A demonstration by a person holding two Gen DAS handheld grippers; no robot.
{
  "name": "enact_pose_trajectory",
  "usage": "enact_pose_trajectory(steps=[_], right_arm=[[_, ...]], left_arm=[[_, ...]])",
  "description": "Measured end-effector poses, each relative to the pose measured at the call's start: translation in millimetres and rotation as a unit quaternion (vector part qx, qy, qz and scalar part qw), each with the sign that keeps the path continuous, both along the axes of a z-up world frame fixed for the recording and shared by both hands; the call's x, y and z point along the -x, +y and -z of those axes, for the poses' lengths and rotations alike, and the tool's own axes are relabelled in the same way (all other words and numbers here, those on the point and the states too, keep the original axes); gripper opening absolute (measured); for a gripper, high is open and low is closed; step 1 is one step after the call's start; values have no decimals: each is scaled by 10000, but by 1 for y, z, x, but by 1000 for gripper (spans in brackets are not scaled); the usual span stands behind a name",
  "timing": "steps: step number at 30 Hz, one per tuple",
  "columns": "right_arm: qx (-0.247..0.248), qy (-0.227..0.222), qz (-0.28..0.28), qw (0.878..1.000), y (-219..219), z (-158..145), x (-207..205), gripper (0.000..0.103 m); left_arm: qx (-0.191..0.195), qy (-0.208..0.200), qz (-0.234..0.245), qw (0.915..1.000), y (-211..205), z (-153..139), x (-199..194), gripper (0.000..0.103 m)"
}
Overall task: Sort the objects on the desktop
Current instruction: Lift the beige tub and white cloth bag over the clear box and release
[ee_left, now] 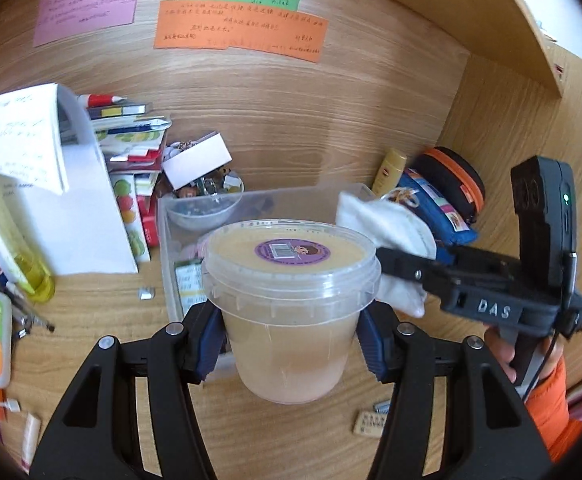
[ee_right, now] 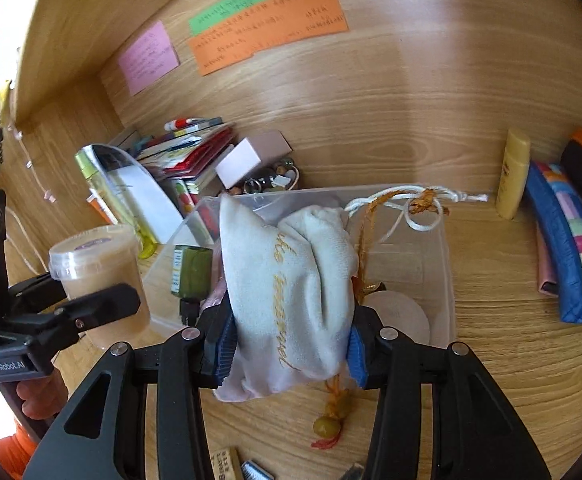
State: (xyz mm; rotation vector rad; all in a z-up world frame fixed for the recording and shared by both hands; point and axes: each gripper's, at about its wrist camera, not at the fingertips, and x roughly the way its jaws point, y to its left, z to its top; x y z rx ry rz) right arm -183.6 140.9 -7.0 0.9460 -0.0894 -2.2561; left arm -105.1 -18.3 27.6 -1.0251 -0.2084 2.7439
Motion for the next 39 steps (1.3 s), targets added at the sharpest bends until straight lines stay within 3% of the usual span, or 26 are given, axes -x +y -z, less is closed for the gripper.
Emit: enact_pose_trajectory(steps=[7, 12, 15, 26, 30, 34, 39], right_arm=[[-216, 148, 117, 9996, -8, 3, 4, 46], [-504, 310, 259, 9979, -8, 7, 0, 58], [-295, 187, 202, 9992, -2, 6, 3, 66], [-160, 155, 313, 9993, 8, 0, 3, 67], [-40, 443, 372, 9983, 21, -12, -5, 83], [116, 614, 496, 9968, 31, -19, -8, 83], [79, 423, 449, 9981, 27, -13, -5, 83]], left_arm=[[131, -187, -22, 9997, 10, 8, 32, 57], [140, -334, -7, 9993, 18, 18, 46, 57], [84, -433, -24, 9990, 18, 26, 51, 57], [46, -553, -7, 9985, 10, 36, 56, 57], [19, -554, -9, 9985, 10, 37, 56, 57], [11, -582, -31, 9983, 9, 39, 58, 57], [-20, -661, -53, 9978, 6, 41, 59, 58]])
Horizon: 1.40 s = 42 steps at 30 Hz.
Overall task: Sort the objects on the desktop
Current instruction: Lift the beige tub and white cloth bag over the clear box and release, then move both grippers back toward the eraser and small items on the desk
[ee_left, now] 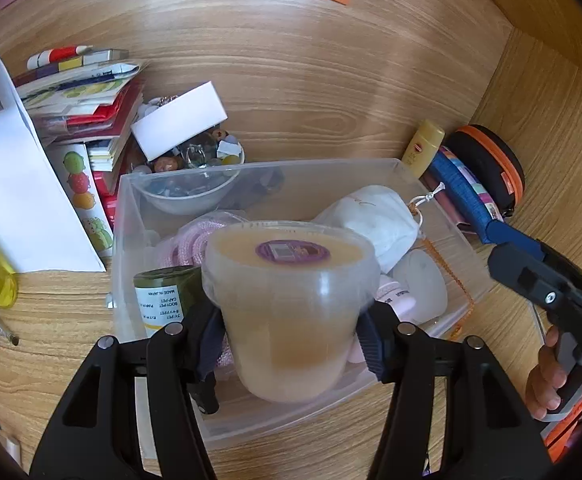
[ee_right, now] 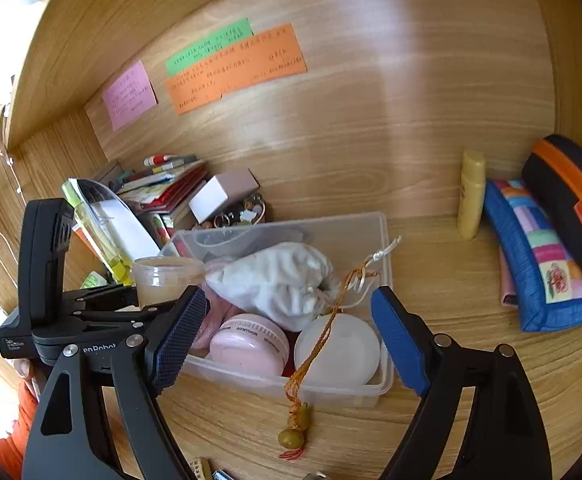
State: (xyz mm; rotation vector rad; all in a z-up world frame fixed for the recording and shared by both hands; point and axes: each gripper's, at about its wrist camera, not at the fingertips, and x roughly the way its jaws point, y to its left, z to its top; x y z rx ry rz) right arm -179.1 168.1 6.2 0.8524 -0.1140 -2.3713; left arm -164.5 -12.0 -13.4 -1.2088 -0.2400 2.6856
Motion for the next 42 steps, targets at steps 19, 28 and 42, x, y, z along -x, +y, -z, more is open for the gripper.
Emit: enact_pose_trajectory(steps=[19, 28, 42], right_arm=[[-253, -68, 18, 9997, -6, 8, 2, 83], [-579, 121, 240, 9980, -11, 7, -2, 83], [-732, 328, 270, 9964, 14, 2, -41, 87]], left_arm=[[-4, 239, -33, 9997, -4, -11, -24, 63], [195, 688, -48, 9974, 7, -28, -50, 67], [426, 894, -29, 9951, 18, -35, -89, 79]])
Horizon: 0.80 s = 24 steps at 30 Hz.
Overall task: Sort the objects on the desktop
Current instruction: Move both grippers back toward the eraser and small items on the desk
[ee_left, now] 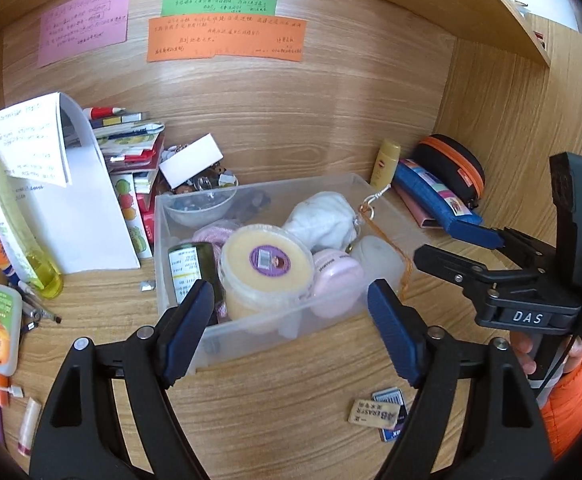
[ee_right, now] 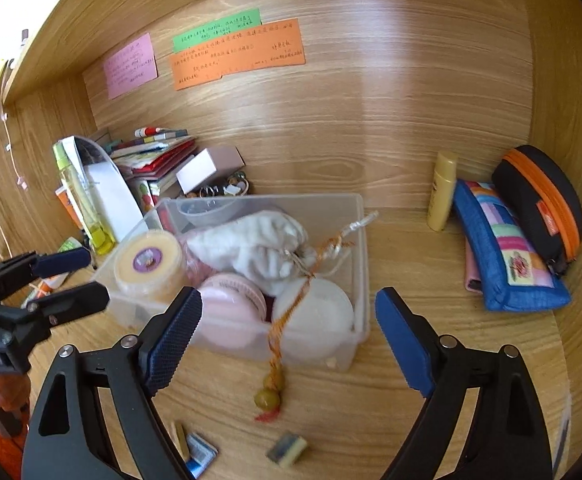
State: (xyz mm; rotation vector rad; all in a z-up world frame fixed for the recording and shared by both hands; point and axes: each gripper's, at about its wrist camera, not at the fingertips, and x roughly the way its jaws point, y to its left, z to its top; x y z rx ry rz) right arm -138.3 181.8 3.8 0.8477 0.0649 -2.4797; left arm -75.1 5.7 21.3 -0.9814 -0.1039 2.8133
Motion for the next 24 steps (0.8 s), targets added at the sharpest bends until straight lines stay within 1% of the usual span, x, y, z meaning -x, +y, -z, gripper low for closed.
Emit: enact_pose_trajectory(steps=[6, 12, 19, 24], right_arm=[[-166, -78, 25, 9998, 16, 11, -11, 87], [-406, -189, -14, 9990, 24, 25, -14, 87], [-614, -319, -259, 9973, 29, 42, -21, 87], [-696, -364, -490, 9957, 28, 48, -25, 87]], left_arm=[[7, -174, -10, 9998, 3, 9, -9, 79], [49, -502, 26, 9987, 8, 30, -15, 79], [171, -824, 280, 9961, 27, 53, -31, 79], [165, -1041, 489, 9932, 40, 63, -38, 79]])
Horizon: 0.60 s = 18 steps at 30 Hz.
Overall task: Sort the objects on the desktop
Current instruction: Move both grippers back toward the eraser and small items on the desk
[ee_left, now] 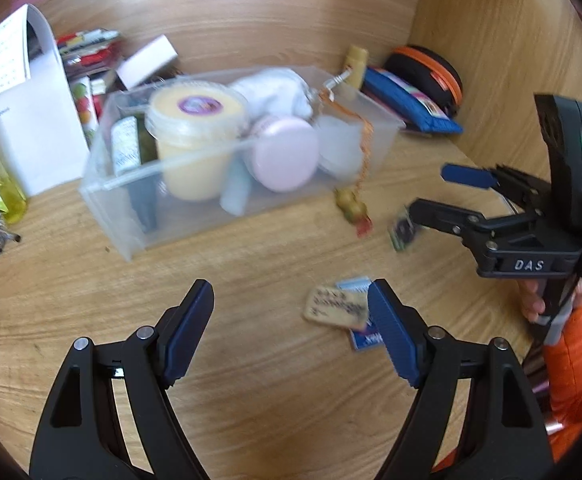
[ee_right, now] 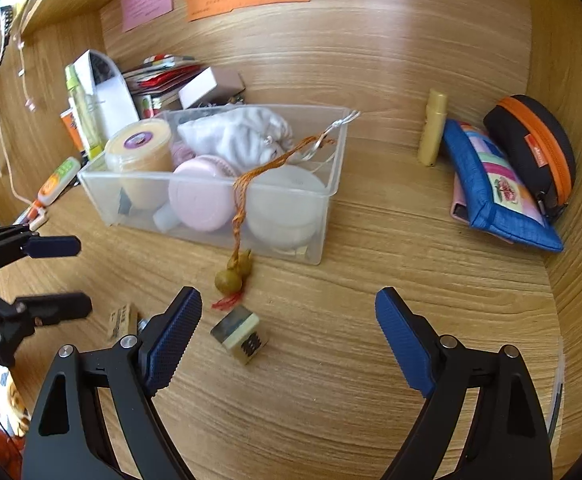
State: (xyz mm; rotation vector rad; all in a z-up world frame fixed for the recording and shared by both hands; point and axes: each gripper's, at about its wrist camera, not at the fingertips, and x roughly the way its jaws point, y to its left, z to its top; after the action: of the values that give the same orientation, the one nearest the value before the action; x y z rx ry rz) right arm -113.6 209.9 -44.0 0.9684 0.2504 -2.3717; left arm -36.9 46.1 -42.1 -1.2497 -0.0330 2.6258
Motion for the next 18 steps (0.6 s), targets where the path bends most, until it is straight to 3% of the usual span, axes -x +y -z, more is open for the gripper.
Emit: enact_pose_trajectory(steps=[10, 12, 18], right_arm=[[-177, -218, -699, 9972, -18, 15, -7, 83], [-262, -249, -754, 9965, -21, 18, -7, 69], [-221, -494, -820, 9952, -22, 24, 1, 50]], left_arm=[[-54, -360, 172, 9992, 15, 19, 3, 79], [-90, -388, 228, 9989, 17, 20, 3, 75], [22, -442, 401, 9982, 26, 24, 7, 58]])
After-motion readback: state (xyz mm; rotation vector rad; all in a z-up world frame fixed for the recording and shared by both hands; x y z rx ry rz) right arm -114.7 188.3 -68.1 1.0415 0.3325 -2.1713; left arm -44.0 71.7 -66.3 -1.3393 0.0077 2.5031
